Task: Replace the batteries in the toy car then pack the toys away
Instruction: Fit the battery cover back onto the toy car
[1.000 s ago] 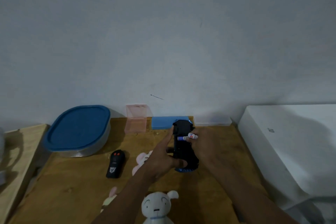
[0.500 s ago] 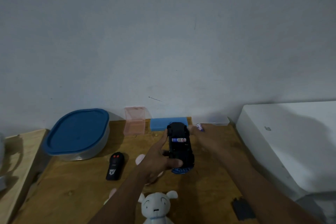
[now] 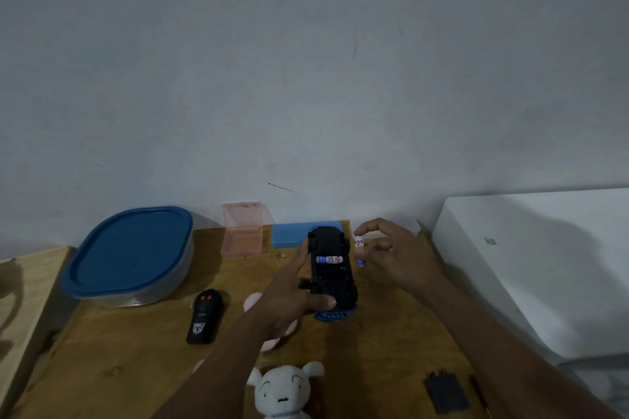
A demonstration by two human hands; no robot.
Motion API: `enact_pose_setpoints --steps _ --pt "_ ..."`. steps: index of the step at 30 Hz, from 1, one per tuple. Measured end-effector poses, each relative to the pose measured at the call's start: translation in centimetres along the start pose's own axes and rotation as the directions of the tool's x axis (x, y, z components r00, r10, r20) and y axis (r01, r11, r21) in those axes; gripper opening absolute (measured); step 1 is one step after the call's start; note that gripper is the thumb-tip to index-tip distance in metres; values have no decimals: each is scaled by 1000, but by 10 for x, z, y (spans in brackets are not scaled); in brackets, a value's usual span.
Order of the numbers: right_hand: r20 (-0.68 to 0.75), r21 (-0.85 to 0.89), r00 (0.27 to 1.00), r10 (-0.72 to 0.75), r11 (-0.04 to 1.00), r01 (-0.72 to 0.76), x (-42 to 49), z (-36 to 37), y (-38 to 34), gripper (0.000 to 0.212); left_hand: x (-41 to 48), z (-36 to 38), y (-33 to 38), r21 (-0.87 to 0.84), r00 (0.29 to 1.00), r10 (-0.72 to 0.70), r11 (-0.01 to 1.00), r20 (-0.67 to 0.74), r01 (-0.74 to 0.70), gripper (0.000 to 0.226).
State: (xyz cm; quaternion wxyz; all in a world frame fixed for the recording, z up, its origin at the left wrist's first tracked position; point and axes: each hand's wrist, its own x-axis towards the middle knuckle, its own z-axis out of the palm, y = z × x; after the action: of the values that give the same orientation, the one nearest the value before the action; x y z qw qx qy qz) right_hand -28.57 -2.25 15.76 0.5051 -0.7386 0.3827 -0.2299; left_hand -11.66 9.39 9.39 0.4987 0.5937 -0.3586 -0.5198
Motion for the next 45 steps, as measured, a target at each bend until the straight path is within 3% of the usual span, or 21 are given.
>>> enact_pose_setpoints --steps 6,9,14,21,27,30,32,34,37,39,41,43,45 --pt "38 -329 973 -226 917 226 15 12 5 8 7 -4 -2 -2 999 -35 999 1 35 111" --pt "168 -462 919 -357 795 394 23 24 10 8 7 -4 -1 -9 998 -62 998 6 62 111" --pt "344 -614 831 -437 565 551 30 34 15 6 7 -3 0 -19 997 -81 997 -1 81 111" --pt "471 -682 761 -446 363 635 31 43 19 25 3 -5 -1 -25 998 -68 997 -19 67 115" --pt "471 -758 769 -433 247 603 20 49 20 30 4 -1 -1 -68 997 -57 996 -51 53 113" --pt "475 -750 802 -364 309 584 13 51 18 36 4 1 -1 -81 997 -38 996 -66 32 114" --pt "384 -772 856 -346 388 503 13 50 16 40 4 4 -3 -113 996 -26 993 -82 17 115" --pt "300 -758 921 -248 524 388 15 52 15 41 5 7 -5 -133 993 -26 991 -112 11 115" --pt "244 -657 959 -142 703 271 18 53 18 41 6 10 -7 -185 993 -44 983 -107 24 116" --pt "238 -527 970 -57 831 178 18 53 16 39 5 9 -8 -210 994 -65 977 -90 45 117" --pt "166 -338 985 57 941 3 18 48 9 22 6 6 -6 -218 992 -68 975 -108 43 116" --pt "112 -183 981 159 974 -137 21 40 8 20 6 0 -4 -226 990 -68 973 -122 39 114" --pt "114 -51 973 200 979 -195 22 31 12 33 5 -4 -2 -230 991 -64 973 -118 36 111"
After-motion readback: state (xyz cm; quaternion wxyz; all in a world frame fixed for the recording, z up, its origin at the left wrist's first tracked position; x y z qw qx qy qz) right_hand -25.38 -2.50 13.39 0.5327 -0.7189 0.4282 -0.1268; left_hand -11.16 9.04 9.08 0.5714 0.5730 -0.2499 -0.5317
